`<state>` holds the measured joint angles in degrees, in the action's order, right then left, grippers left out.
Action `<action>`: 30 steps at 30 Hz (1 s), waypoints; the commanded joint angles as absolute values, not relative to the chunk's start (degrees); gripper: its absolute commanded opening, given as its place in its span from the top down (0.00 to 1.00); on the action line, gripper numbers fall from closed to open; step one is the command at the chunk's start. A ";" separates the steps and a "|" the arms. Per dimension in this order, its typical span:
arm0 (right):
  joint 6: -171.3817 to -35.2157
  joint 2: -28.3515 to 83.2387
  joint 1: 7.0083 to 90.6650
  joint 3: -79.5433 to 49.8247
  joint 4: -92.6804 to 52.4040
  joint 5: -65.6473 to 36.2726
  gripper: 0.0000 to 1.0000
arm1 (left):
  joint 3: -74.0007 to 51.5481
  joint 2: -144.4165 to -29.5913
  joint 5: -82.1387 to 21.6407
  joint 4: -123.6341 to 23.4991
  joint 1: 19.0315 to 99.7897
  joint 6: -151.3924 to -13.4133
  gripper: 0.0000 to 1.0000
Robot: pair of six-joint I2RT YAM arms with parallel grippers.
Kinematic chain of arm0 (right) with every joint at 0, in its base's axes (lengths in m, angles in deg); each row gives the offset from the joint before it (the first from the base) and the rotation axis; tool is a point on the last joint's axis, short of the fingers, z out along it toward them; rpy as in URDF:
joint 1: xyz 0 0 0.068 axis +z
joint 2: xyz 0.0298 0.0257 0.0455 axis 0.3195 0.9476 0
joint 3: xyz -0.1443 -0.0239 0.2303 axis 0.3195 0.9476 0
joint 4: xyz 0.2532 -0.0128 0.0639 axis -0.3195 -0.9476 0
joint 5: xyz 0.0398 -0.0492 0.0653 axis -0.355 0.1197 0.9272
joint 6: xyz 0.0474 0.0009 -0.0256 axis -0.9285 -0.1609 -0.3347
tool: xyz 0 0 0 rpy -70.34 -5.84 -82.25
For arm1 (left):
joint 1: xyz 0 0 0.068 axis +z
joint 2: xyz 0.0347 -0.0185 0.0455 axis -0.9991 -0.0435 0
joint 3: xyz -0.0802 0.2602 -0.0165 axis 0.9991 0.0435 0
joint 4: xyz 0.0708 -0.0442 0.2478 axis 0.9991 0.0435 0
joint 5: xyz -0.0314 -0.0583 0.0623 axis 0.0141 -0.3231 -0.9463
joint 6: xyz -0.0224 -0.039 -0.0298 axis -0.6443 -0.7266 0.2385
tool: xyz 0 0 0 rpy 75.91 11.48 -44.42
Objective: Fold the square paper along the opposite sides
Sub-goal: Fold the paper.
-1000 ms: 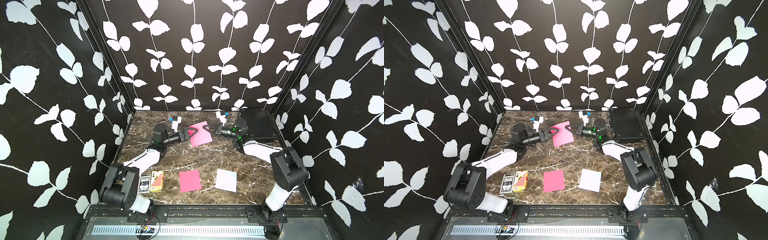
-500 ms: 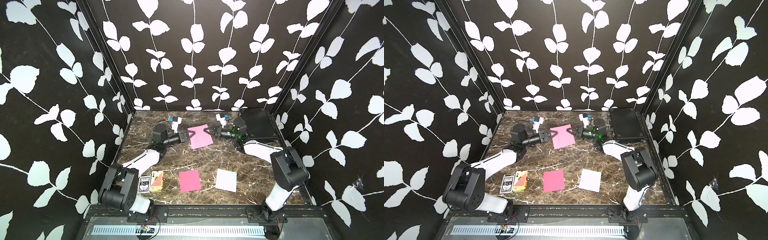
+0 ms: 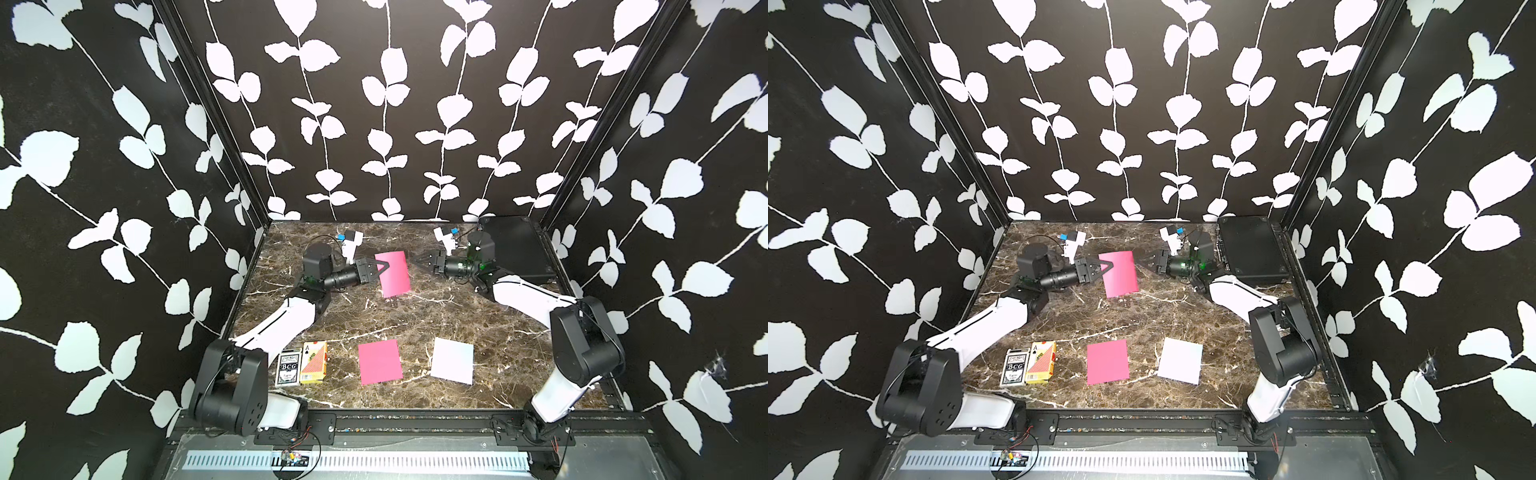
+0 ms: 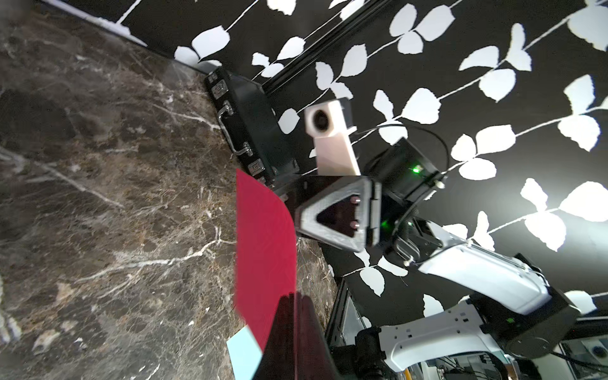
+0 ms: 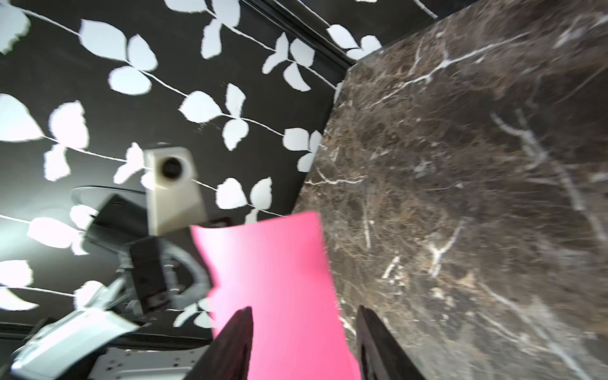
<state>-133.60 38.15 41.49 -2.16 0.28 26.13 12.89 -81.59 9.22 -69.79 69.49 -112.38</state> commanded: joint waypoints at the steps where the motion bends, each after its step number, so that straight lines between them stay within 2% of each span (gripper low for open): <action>1: -128.09 42.95 41.31 -5.75 -1.14 25.25 0.46 | 10.12 -78.82 13.55 -69.10 69.15 -110.97 1.00; 6: -133.13 49.20 43.13 -6.79 7.16 28.45 0.43 | 9.83 -79.17 16.38 -74.32 69.14 -114.24 1.00; 13: -148.07 46.40 44.06 1.43 30.23 32.34 0.40 | 10.25 -79.45 17.83 -74.83 69.07 -112.68 1.00; 19: -149.08 39.30 42.82 7.12 30.95 32.28 0.41 | 10.10 -78.30 17.37 -66.63 69.23 -106.13 1.00; 30: -149.18 28.97 42.62 13.71 29.43 30.27 0.43 | 10.90 -77.41 13.51 -64.27 69.23 -102.49 1.00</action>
<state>-148.70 32.31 42.58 11.94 26.96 30.76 10.90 -79.49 14.54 -64.85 69.29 -104.86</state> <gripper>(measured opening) 0.573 0.047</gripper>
